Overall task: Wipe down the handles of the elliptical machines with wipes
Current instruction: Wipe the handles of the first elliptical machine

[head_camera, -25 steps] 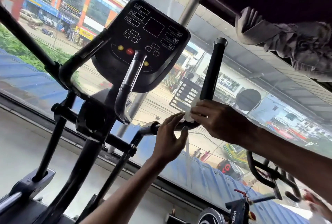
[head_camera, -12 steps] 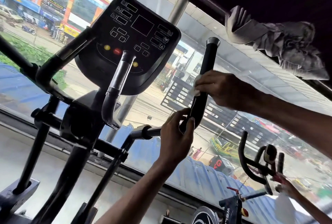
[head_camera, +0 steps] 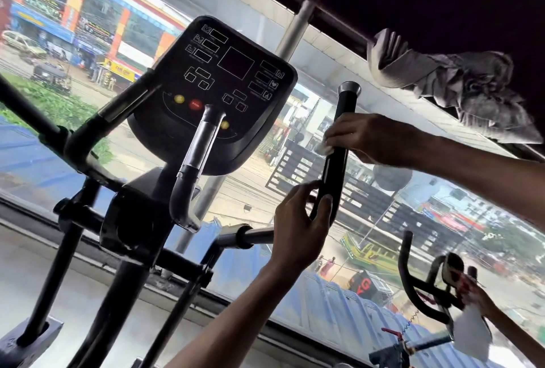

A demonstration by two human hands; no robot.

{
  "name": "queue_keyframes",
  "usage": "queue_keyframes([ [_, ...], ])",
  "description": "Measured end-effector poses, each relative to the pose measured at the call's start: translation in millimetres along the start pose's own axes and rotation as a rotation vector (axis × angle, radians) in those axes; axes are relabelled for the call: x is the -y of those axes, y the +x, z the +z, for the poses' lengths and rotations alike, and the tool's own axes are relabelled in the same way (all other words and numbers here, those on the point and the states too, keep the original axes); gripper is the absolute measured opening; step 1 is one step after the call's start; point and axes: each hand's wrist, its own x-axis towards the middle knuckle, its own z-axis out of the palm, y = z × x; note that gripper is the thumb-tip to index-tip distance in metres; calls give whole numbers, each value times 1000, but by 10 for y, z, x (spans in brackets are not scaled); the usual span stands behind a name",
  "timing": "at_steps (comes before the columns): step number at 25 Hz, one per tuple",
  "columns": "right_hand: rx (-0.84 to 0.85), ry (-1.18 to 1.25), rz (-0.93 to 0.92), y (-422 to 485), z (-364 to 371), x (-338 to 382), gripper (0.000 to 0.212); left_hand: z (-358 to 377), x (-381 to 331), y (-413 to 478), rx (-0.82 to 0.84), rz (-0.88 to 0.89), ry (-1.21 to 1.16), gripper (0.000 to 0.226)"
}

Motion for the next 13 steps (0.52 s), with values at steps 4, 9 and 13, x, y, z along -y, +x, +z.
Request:
queue_keyframes([
  [4, -64, -114, 224, 187, -40, -547, 24, 9, -9, 36, -16, -5, -19, 22],
  [9, -50, -75, 255, 252, -62, -715, 36, -19, 17, 60, 1, 0, -24, 26],
  [13, 0, -113, 382, 257, -88, -805, 22, -16, -9, 66, -12, 0, -12, 26],
])
